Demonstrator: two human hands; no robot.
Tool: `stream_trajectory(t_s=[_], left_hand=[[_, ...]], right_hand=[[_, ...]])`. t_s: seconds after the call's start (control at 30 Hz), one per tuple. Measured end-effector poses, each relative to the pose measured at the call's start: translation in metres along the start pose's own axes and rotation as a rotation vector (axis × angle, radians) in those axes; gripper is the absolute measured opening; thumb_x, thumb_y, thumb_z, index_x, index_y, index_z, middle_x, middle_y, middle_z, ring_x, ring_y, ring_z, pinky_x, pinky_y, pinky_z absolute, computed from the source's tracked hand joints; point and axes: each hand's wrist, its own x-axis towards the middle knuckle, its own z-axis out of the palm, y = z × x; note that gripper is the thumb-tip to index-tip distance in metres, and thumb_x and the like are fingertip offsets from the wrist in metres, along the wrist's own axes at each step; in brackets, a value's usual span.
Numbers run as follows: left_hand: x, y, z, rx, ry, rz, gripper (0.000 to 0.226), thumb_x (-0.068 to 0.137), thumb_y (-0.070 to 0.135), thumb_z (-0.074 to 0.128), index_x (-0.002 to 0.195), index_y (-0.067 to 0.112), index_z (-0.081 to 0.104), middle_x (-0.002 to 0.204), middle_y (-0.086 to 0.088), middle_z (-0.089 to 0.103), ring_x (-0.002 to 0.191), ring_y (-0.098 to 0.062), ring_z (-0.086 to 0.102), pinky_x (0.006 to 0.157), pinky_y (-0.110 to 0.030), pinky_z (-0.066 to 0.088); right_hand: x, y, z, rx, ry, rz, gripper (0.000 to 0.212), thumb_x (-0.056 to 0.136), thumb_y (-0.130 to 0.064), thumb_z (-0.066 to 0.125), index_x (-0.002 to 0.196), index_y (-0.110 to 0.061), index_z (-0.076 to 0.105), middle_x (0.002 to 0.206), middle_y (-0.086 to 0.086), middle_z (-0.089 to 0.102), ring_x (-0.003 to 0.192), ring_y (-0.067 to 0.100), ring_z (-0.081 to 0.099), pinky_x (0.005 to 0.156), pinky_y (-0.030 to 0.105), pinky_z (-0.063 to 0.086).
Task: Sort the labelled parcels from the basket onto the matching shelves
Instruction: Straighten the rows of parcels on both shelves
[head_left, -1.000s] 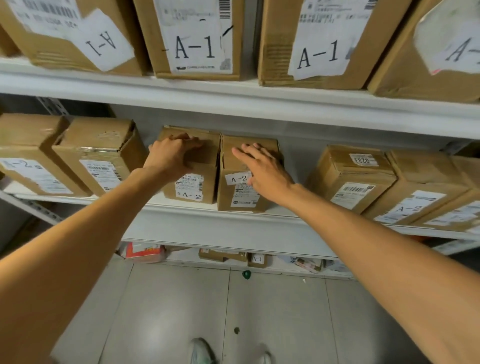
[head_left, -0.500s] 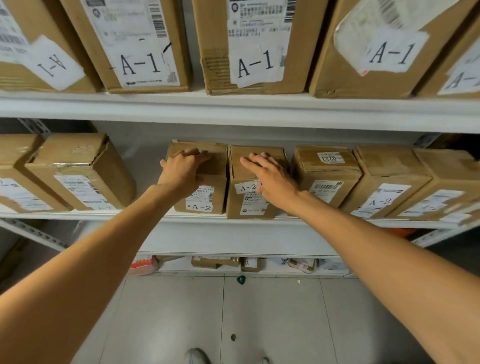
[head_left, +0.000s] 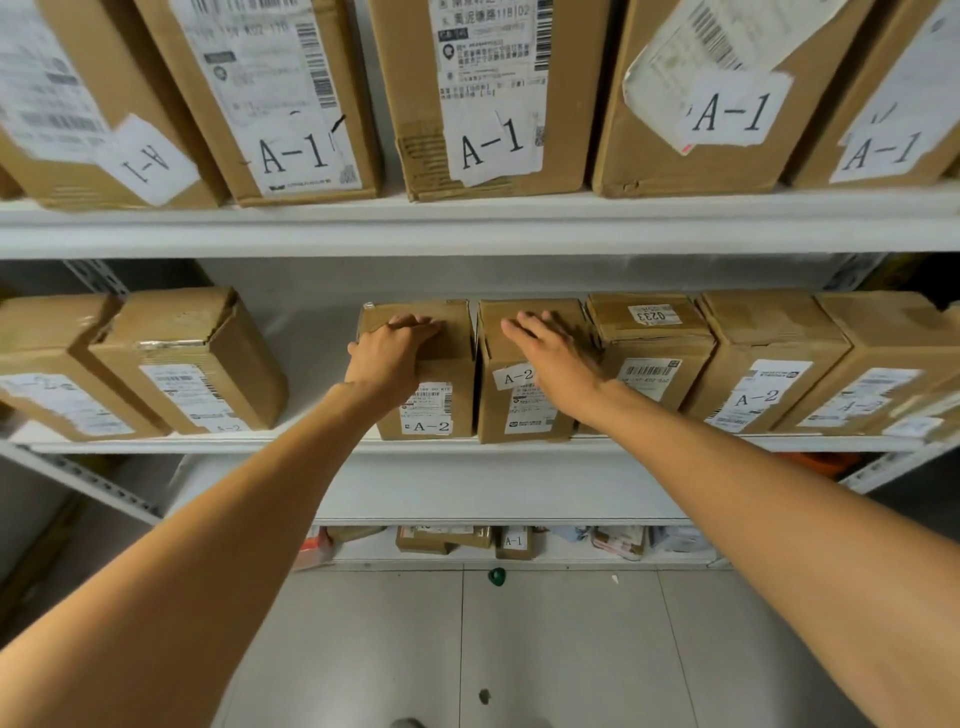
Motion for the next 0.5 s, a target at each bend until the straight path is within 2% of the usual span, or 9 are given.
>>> stream_trajectory(t_s=[0.1,0.2,0.27,0.33,0.37,0.43,0.5], left_hand=[[-0.004,0.001,0.002,0.002,0.014,-0.008,0.062,0.092,0.016,0.062,0.146,0.031,0.036,0.151,-0.003,0.037,0.127,-0.034,0.047,0.103,-0.061,0.037],[-0.007,0.005,-0.004,0.024,-0.029,-0.019,0.067,0.092,0.013,0.061,0.149,0.031,0.03,0.157,0.001,0.026,0.141,-0.03,0.03,0.108,-0.071,0.01],[-0.011,0.009,-0.015,0.075,-0.097,0.004,0.077,0.089,0.017,0.065,0.151,0.03,0.022,0.159,0.003,0.018,0.147,-0.025,0.015,0.108,-0.071,0.001],[-0.02,0.011,-0.024,0.097,-0.122,0.047,0.084,0.086,0.018,0.068,0.152,0.03,0.017,0.16,0.001,0.014,0.147,-0.026,0.016,0.112,-0.066,0.008],[-0.024,0.011,-0.028,0.098,-0.116,0.067,0.084,0.086,0.016,0.068,0.152,0.03,0.018,0.16,-0.001,0.017,0.144,-0.028,0.025,0.113,-0.061,0.02],[-0.034,0.008,-0.034,0.109,-0.093,0.098,0.079,0.086,0.012,0.067,0.151,0.03,0.024,0.156,-0.004,0.028,0.131,-0.03,0.045,0.102,-0.047,0.044],[-0.046,-0.001,-0.042,0.136,-0.075,0.094,0.072,0.087,0.016,0.068,0.148,0.029,0.032,0.147,-0.004,0.042,0.119,-0.029,0.055,0.092,-0.041,0.05]], right_hand=[[-0.006,-0.011,-0.009,-0.008,-0.071,0.028,0.094,0.081,0.025,0.042,0.154,-0.02,0.005,0.162,0.006,-0.001,0.148,0.034,-0.002,0.118,0.044,0.006],[-0.011,-0.019,-0.02,-0.073,-0.11,0.067,0.087,0.086,0.017,0.048,0.154,-0.014,0.002,0.161,0.012,-0.003,0.147,0.038,-0.002,0.117,0.047,0.01],[-0.013,-0.025,-0.03,-0.083,-0.101,0.073,0.081,0.091,0.005,0.052,0.153,-0.011,0.004,0.16,0.015,0.001,0.147,0.036,0.0,0.117,0.047,0.014],[-0.014,-0.036,-0.04,-0.132,-0.076,-0.013,0.071,0.093,-0.006,0.056,0.151,-0.007,0.016,0.157,0.016,0.016,0.146,0.033,0.013,0.116,0.042,0.022],[-0.015,-0.043,-0.045,-0.155,-0.052,-0.062,0.066,0.092,-0.01,0.058,0.149,-0.006,0.024,0.152,0.016,0.026,0.142,0.031,0.023,0.114,0.04,0.027],[-0.015,-0.062,-0.051,-0.156,-0.005,-0.127,0.056,0.09,-0.014,0.061,0.14,-0.006,0.038,0.143,0.013,0.039,0.133,0.028,0.037,0.11,0.038,0.034],[-0.013,-0.082,-0.053,-0.147,0.012,-0.181,0.046,0.088,-0.011,0.061,0.131,-0.006,0.045,0.135,0.011,0.046,0.126,0.027,0.043,0.106,0.037,0.038]])
